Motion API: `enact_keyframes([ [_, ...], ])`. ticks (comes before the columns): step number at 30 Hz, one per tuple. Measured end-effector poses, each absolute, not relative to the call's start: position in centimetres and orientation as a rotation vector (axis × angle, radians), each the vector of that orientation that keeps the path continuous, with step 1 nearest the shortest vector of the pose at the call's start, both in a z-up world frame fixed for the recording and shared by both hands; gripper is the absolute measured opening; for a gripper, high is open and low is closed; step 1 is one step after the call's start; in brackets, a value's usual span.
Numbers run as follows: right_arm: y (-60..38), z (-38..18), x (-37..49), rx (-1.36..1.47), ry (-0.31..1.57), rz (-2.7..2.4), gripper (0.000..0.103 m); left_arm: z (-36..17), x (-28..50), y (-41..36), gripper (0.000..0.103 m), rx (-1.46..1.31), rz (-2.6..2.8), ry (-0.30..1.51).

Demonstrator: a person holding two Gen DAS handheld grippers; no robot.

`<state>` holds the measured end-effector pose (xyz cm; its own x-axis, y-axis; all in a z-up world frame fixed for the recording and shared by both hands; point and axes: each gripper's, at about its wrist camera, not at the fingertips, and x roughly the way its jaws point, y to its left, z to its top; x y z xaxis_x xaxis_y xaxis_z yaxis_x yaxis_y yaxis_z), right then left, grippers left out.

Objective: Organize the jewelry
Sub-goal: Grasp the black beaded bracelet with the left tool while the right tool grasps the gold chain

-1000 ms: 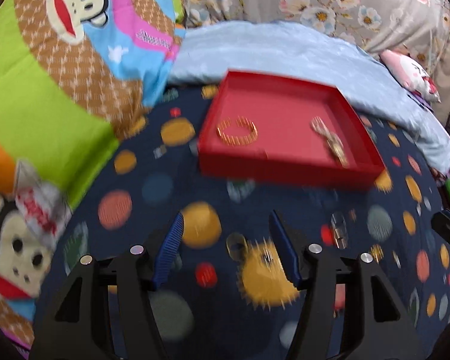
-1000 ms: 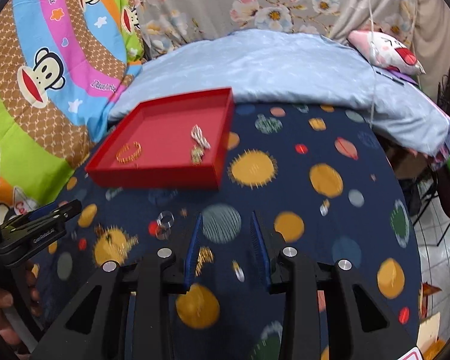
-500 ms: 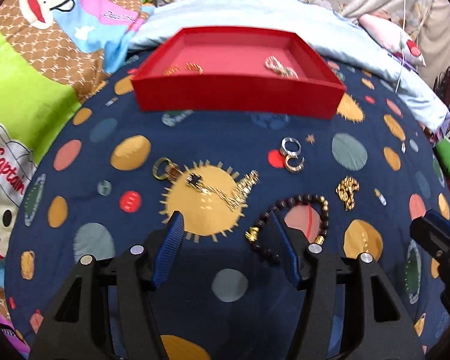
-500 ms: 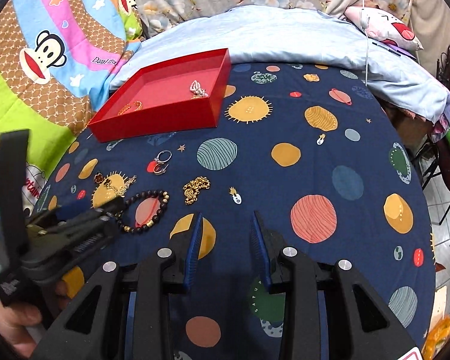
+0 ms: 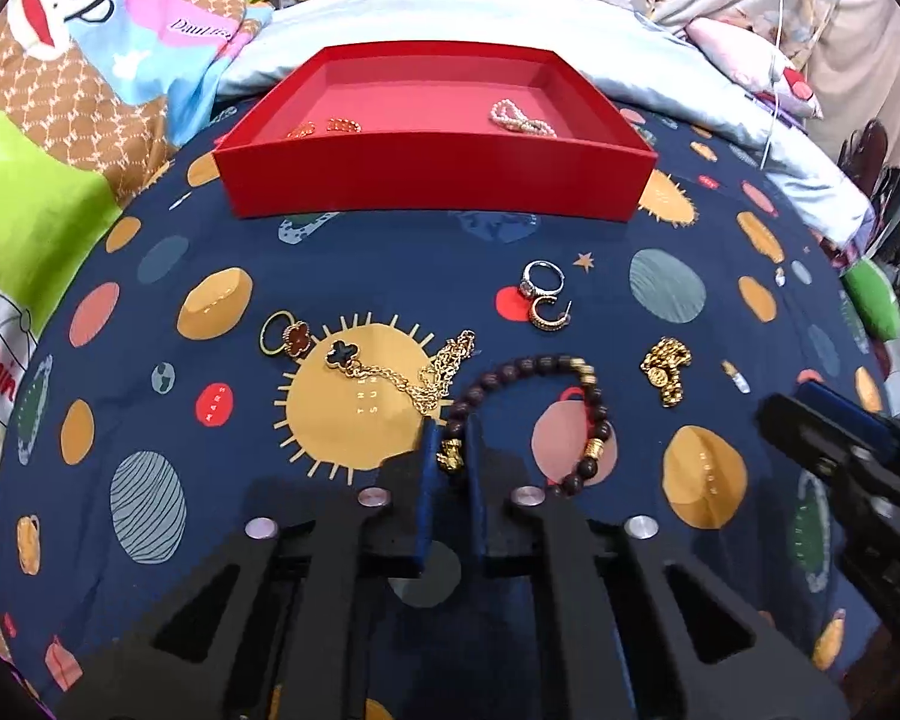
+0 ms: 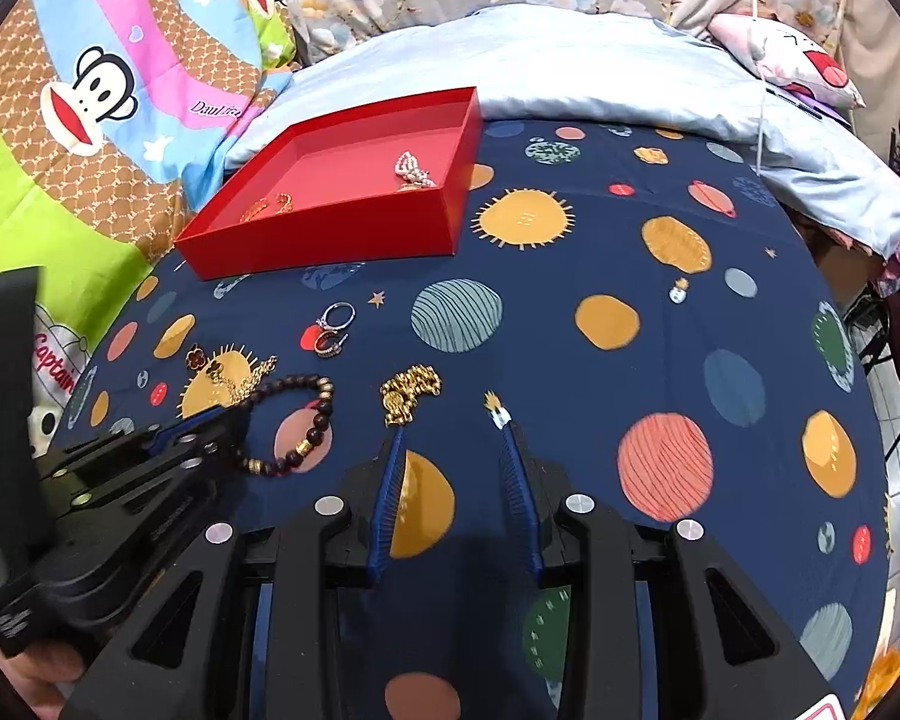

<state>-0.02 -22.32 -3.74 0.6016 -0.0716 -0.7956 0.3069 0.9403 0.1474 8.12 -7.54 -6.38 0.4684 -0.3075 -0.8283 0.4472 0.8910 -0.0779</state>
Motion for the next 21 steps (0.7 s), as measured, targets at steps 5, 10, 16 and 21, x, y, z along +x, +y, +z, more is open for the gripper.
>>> enact_keyframes([
  [5, -21.8, -4.4, 2.3, 0.26, 0.915, -0.2, 0.032, -4.9, 8.0, -6.1, 0.007, 0.142, -0.465, 0.961],
  [10, -21.3, -5.2, 4.3, 0.242, 0.934, -0.191, 0.031, -3.5, 8.2, -4.5, 0.007, 0.127, -0.453, 0.938],
  [16, -21.3, -6.3, 4.9, 0.241, 0.965, -0.199, 0.018, -2.7, 8.6, -3.0, 0.007, 0.107, -0.431, 0.932],
  [21, -21.3, -6.4, 5.0, 0.246, 0.962, -0.193, 0.008, -2.5, 8.9, -2.6, 0.007, 0.098, -0.423, 0.932],
])
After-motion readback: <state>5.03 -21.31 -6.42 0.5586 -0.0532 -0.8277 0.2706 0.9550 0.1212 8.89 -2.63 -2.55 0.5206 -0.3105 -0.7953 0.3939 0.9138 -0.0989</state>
